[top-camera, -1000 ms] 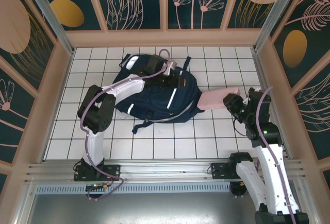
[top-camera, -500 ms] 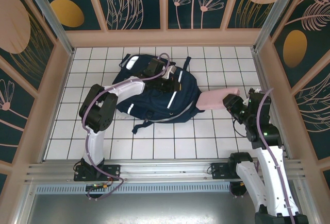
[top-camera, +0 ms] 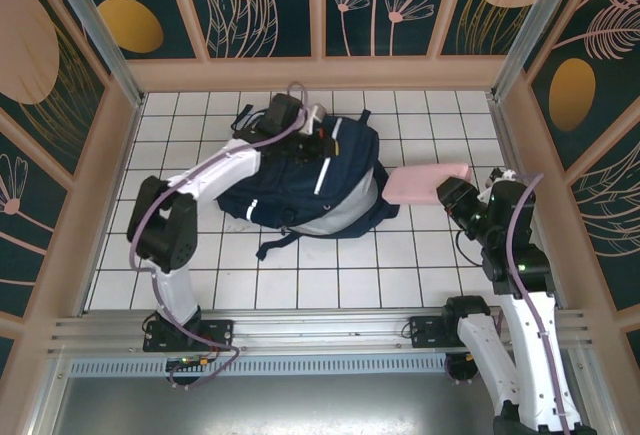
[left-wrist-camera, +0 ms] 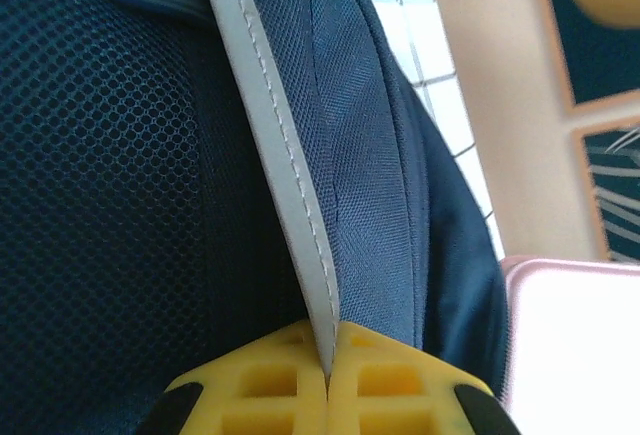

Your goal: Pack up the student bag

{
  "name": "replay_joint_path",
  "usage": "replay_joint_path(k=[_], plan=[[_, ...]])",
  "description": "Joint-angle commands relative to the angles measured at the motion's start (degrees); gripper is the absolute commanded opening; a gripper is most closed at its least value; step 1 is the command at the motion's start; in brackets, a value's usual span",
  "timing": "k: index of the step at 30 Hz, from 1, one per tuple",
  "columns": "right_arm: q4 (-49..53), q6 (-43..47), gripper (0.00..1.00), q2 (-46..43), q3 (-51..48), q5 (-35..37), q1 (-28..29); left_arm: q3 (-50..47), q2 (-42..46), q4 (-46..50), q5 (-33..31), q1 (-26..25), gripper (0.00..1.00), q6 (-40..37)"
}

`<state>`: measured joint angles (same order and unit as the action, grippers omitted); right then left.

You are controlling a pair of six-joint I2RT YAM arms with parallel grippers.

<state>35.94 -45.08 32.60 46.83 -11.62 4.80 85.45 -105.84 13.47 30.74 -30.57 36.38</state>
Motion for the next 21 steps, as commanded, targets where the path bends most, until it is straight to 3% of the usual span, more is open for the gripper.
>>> replay_joint_path(k=[1,8,13,16,21], plan=[[-2.7,-1.2,0.35,-0.9,2.0,0.1,-0.4,3.4,7.2,0.2,-1.7,2.9,0.00,1.9],[-11.3,-5.6,0.36,0.9,-3.1,-6.1,-0.3,5.7,14.2,3.1,1.1,6.7,0.00,4.7],[-28.8,-16.0,0.36,4.8,-10.3,-13.8,0.3,7.2,15.2,1.2,7.3,8.2,0.00,7.9],[-37.5,-19.8,0.36,8.9,-12.6,-11.2,3.7,9.1,14.8,1.7,8.2,8.6,0.00,8.0],[-48.0,-19.0,0.37,17.1,-12.0,-0.2,14.8,9.7,13.8,0.8,9.6,9.8,0.00,9.9]])
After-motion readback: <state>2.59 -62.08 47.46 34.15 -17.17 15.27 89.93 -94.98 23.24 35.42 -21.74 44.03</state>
